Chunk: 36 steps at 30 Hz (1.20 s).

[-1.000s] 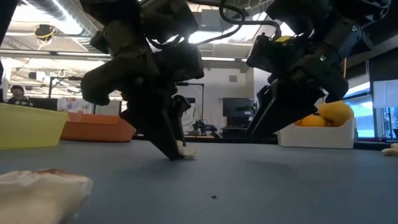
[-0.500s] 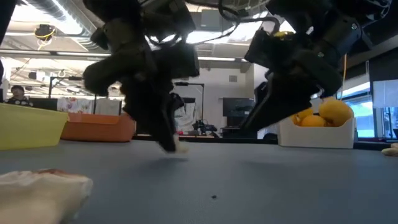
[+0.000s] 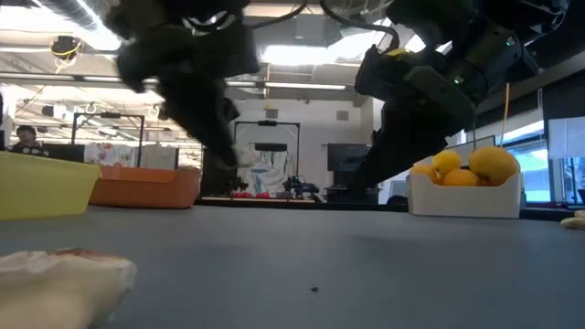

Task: Sort produce into baskets
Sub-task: Put the green mushroom into the orange bin

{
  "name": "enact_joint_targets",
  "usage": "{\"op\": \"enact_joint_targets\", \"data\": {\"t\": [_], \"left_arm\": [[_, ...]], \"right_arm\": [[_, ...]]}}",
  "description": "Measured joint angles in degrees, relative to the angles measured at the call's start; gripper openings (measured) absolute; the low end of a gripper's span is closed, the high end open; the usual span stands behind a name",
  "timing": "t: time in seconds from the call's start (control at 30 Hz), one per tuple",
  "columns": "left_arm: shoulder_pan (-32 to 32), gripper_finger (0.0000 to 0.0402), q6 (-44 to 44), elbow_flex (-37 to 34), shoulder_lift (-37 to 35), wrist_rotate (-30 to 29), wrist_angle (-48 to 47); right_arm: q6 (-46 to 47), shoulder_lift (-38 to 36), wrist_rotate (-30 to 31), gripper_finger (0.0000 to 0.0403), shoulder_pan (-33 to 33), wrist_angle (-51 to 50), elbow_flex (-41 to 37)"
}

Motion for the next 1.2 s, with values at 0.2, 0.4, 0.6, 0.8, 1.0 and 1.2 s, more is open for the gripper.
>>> {"op": "enact_joint_targets", "data": {"t": [0.2, 0.4, 0.6, 0.8, 1.0, 1.2], "left_arm": [[-2.03, 0.0058, -6.97, -8.09, -7.46, -1.89, 0.22], [-2.52, 0.0058, -12.28, -14.49, -16.62, -7.24, 0.42], [0.07, 0.0058, -15.38, -15.31, -24.10, -13.08, -5.36], [4.33, 0.0058, -16.16, -15.29, -28.56, -13.75, -8.99], [8.51, 0.0058, -16.17, -15.29, -29.63, -13.73, -11.70], [11.51, 0.0058, -15.88, -15.29, -29.63, -13.70, -12.47]], "right_arm": [[2.33, 0.00, 2.06, 0.0345, 0.00, 0.36, 0.00], [2.64, 0.00, 2.43, 0.0357, -0.07, 2.42, 0.00], [2.86, 0.00, 2.43, 0.0357, -0.07, 2.55, 0.00], [2.90, 0.00, 2.43, 0.0357, -0.07, 2.23, 0.00], [2.53, 0.00, 2.43, 0.0357, -0.07, 2.08, 0.00], [2.51, 0.00, 2.43, 0.0357, -0.07, 1.58, 0.00]]}}
